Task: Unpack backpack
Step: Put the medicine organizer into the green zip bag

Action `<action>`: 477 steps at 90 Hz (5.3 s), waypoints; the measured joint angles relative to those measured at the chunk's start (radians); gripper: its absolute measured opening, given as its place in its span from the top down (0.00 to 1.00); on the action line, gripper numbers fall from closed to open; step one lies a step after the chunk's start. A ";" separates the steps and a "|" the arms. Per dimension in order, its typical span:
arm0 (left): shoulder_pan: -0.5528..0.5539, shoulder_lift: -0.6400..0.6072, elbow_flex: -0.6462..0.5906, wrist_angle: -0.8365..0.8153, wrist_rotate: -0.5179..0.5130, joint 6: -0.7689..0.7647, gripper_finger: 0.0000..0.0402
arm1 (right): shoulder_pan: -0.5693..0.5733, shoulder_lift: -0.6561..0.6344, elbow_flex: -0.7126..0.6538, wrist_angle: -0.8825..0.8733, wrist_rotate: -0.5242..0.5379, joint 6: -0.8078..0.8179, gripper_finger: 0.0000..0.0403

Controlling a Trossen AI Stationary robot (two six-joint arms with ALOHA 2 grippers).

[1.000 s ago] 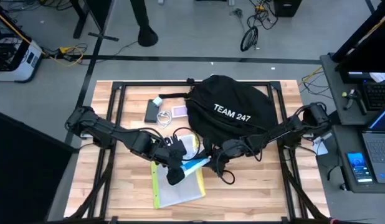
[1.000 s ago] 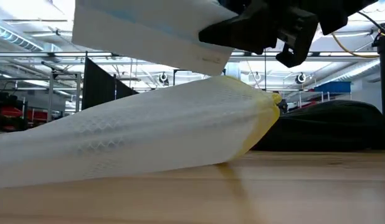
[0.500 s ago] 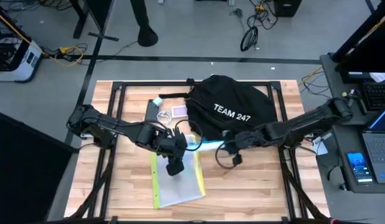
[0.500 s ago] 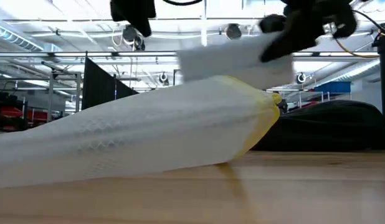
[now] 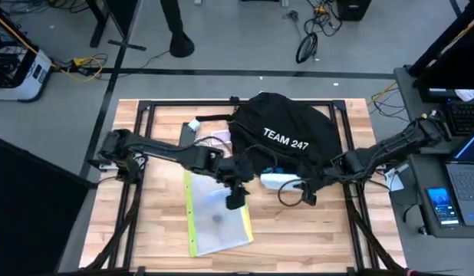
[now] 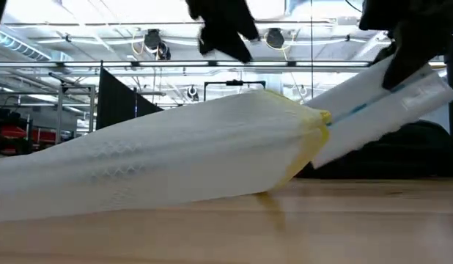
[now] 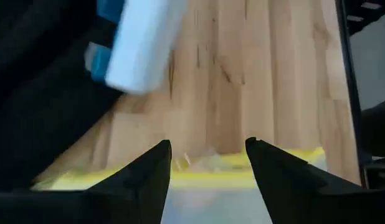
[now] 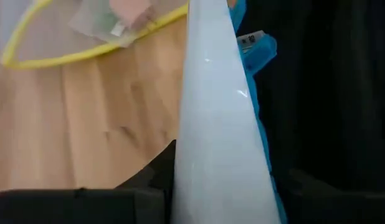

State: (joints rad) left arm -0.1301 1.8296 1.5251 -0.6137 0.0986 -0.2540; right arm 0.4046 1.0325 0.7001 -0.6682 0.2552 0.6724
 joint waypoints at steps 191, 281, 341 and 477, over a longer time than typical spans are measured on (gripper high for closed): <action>-0.248 0.079 0.039 -0.275 -0.179 -0.564 0.50 | 0.144 0.427 -0.129 0.635 0.423 -1.192 0.71; -0.258 -0.043 0.085 -0.229 -0.353 -0.692 0.50 | -0.047 0.751 -0.067 1.327 0.260 -1.576 0.71; -0.371 0.049 -0.010 -0.351 -0.616 -1.019 0.50 | -0.196 0.873 0.055 1.331 0.077 -1.670 0.71; -0.333 0.047 -0.008 -0.418 -0.652 -0.915 0.50 | -0.211 0.895 0.520 0.723 -0.382 -0.791 0.24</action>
State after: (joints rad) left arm -0.4627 1.8763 1.5170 -1.0319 -0.5530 -1.1690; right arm 0.1933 1.9279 1.2198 0.0552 -0.1268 -0.1188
